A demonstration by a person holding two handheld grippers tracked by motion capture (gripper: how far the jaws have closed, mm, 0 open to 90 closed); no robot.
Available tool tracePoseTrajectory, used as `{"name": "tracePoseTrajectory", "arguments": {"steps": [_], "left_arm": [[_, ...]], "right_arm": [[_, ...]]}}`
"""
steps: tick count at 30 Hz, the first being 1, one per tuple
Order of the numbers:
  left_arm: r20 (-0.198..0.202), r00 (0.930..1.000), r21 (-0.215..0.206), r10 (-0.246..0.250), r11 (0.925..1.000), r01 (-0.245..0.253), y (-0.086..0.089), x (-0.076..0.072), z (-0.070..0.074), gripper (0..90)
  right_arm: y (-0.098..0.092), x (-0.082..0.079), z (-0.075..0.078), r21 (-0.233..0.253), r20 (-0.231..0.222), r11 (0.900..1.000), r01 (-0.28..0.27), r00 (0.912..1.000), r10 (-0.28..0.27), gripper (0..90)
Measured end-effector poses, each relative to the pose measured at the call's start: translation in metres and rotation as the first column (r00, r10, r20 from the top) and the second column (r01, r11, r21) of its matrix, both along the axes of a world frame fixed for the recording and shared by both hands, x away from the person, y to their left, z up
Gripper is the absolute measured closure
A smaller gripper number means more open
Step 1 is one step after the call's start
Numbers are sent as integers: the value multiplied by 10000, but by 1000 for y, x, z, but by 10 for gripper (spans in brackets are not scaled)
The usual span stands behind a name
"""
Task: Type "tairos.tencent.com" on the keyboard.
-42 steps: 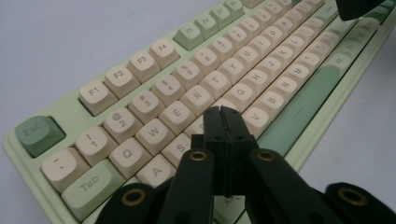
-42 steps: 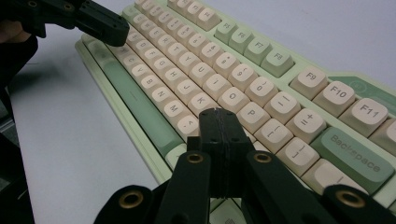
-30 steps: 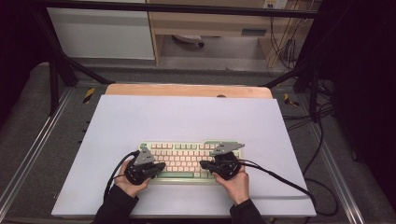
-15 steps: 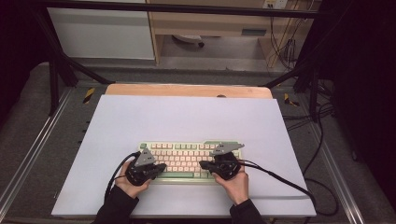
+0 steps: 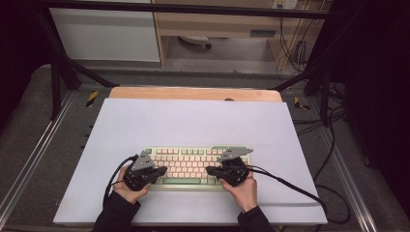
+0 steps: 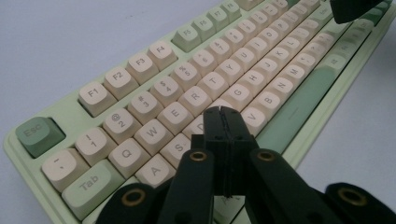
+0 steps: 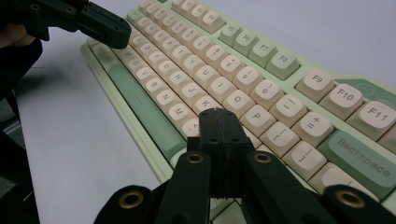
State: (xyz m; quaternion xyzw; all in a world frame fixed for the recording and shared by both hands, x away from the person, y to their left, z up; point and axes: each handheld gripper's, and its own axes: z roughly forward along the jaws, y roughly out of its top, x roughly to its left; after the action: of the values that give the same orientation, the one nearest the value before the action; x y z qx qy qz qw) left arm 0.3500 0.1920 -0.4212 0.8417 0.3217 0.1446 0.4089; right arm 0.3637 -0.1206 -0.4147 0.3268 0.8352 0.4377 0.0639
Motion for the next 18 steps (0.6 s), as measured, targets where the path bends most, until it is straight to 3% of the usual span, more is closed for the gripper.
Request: {"name": "tracePoseTrajectory", "arguments": {"steps": [18], "left_arm": [[-11, 9994, -167, 336, 9993, -337, 13, 4, 2, 900]], "right_arm": [[5, 0, 2, 173, 10, 9998, -86, 10000, 86, 900]]}}
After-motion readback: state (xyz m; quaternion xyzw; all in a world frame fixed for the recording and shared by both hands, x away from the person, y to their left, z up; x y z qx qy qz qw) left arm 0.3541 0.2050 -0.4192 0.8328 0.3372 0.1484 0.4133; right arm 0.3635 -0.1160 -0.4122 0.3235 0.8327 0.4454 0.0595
